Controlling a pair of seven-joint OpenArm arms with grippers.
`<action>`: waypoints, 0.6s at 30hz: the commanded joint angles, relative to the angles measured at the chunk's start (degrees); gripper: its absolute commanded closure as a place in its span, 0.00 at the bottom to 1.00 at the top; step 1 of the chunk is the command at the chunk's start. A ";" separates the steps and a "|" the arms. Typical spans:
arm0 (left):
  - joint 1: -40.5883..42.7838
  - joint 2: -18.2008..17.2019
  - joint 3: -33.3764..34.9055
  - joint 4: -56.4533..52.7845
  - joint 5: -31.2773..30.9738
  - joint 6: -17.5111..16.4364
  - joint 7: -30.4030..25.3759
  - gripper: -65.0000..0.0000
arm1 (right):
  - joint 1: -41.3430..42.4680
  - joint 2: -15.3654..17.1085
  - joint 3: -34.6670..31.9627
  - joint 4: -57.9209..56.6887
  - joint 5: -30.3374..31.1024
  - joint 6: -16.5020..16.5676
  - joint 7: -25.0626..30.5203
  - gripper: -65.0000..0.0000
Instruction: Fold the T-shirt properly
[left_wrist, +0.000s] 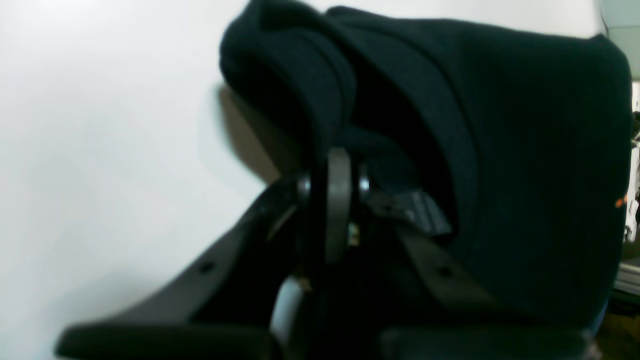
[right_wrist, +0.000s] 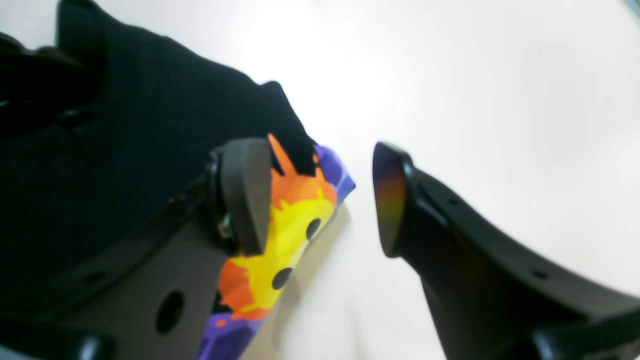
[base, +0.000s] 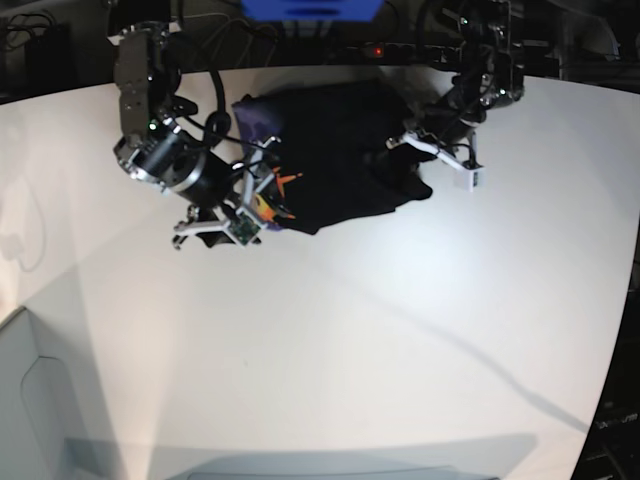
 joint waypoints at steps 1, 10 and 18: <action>-0.34 -0.16 -0.19 1.28 -0.66 -0.52 -0.73 1.00 | 0.25 -0.02 0.04 0.86 0.83 0.73 1.19 0.49; -1.22 -0.42 6.58 4.97 -0.66 -0.52 -0.73 1.00 | -2.56 -1.43 0.12 1.30 1.00 0.73 1.19 0.49; -2.80 -0.42 8.60 2.51 -0.14 -0.52 -0.73 1.00 | -2.73 -1.87 -0.05 1.39 1.00 0.73 1.19 0.50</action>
